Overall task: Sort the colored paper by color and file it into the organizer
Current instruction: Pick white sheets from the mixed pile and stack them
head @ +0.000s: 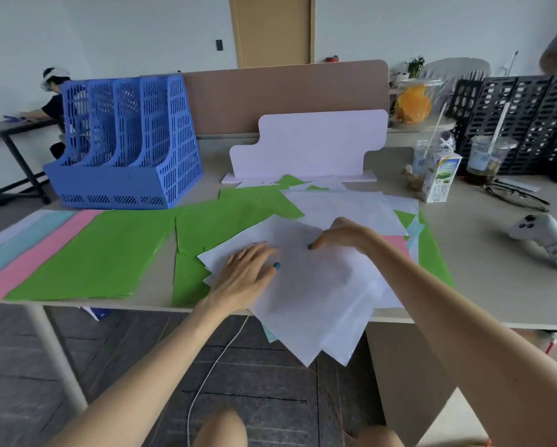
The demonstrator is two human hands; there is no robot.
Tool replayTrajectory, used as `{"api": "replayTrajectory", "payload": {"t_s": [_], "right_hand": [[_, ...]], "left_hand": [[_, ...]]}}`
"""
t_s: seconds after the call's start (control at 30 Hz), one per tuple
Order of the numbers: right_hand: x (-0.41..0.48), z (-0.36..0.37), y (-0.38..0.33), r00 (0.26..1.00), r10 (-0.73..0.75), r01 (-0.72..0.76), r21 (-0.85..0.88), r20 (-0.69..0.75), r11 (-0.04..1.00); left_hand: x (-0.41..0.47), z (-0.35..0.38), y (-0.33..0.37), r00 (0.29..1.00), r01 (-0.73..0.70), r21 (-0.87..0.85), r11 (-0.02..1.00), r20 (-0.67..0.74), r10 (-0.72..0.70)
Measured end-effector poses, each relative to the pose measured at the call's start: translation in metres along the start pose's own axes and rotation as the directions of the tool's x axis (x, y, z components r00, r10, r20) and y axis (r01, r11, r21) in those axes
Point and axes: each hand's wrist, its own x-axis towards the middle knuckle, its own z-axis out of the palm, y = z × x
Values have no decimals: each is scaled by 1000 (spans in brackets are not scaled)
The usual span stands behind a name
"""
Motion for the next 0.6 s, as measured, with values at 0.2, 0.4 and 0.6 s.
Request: {"api": "replayTrajectory", "payload": {"t_s": [0.2, 0.4, 0.6], "right_hand": [[-7, 1, 10, 998, -4, 16, 189, -63, 982], [-26, -7, 41, 955, 138, -5, 453, -262, 891], [-43, 3, 47, 899, 211, 31, 537, -383, 843]], "left_hand": [[-4, -8, 0, 969, -47, -144, 988, -246, 10], [-9, -18, 1, 947, 100, -280, 955, -268, -177], [-13, -31, -2, 896, 361, -222, 906, -185, -403]]}}
